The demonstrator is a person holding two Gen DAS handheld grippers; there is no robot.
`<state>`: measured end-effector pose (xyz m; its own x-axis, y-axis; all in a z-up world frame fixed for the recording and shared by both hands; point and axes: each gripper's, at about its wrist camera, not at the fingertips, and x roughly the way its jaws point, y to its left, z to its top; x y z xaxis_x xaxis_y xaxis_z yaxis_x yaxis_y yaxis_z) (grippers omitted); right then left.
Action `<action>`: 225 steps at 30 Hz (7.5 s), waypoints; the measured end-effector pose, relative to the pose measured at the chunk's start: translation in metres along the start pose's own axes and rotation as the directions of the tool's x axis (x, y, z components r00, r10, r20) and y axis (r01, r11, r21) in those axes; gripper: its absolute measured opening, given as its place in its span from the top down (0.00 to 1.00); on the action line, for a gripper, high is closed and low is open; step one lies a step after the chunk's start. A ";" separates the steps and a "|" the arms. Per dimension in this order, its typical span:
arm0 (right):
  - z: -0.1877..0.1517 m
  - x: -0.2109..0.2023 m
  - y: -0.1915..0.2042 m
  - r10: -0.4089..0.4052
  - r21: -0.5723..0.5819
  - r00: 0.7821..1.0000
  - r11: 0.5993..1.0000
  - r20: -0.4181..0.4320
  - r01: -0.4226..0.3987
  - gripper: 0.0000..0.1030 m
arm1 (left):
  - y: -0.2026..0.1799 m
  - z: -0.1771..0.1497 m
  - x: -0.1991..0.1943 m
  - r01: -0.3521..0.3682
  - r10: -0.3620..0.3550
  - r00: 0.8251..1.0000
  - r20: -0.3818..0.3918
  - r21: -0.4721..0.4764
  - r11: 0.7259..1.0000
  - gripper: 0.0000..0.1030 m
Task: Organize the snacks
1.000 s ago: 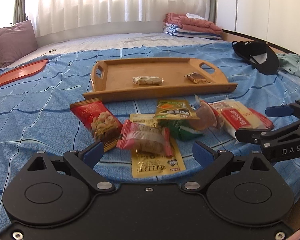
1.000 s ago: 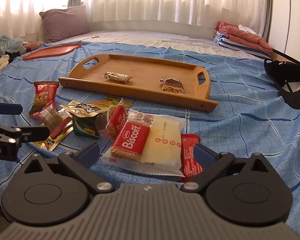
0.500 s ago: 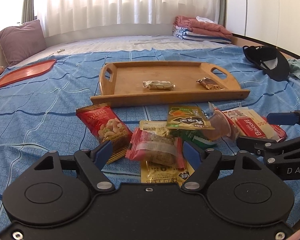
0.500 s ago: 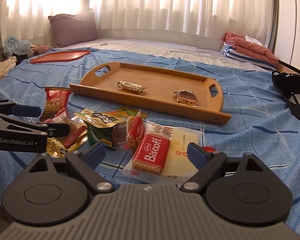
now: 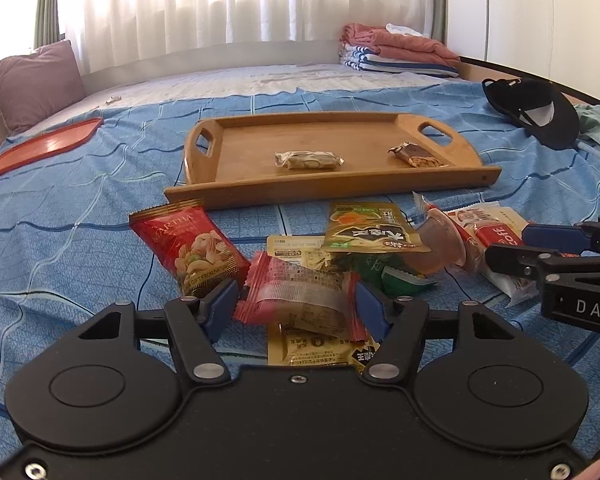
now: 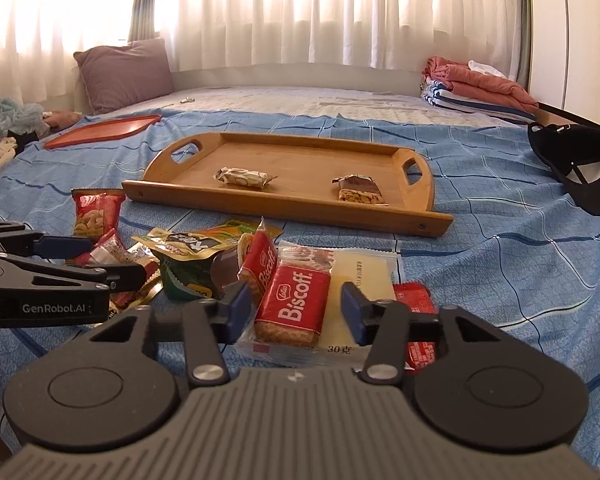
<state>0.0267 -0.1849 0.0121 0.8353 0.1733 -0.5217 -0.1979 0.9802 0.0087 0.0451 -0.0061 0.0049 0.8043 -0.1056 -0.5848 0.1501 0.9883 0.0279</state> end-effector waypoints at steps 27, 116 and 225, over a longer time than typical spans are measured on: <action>0.001 -0.001 0.006 -0.045 -0.049 0.999 0.998 0.000 0.045 0.62 | -0.007 -0.006 -0.010 0.020 -0.019 1.000 -0.002 0.035 0.999 0.45; 0.071 0.048 -0.011 -0.083 0.089 0.995 0.992 -0.061 0.088 0.16 | 0.030 0.096 0.027 0.053 -0.051 0.998 0.033 -0.056 0.997 0.07; 0.021 -0.006 -0.013 -0.106 0.055 0.994 0.993 -0.012 0.107 0.26 | 0.011 0.017 -0.021 0.048 -0.048 0.998 0.034 -0.023 0.999 0.87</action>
<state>0.0353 -0.1968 0.0329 0.8452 0.0667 -0.5303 -0.0786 0.9969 0.0001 0.0393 0.0049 0.0314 0.8151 -0.1562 -0.5578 0.1754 0.9843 -0.0194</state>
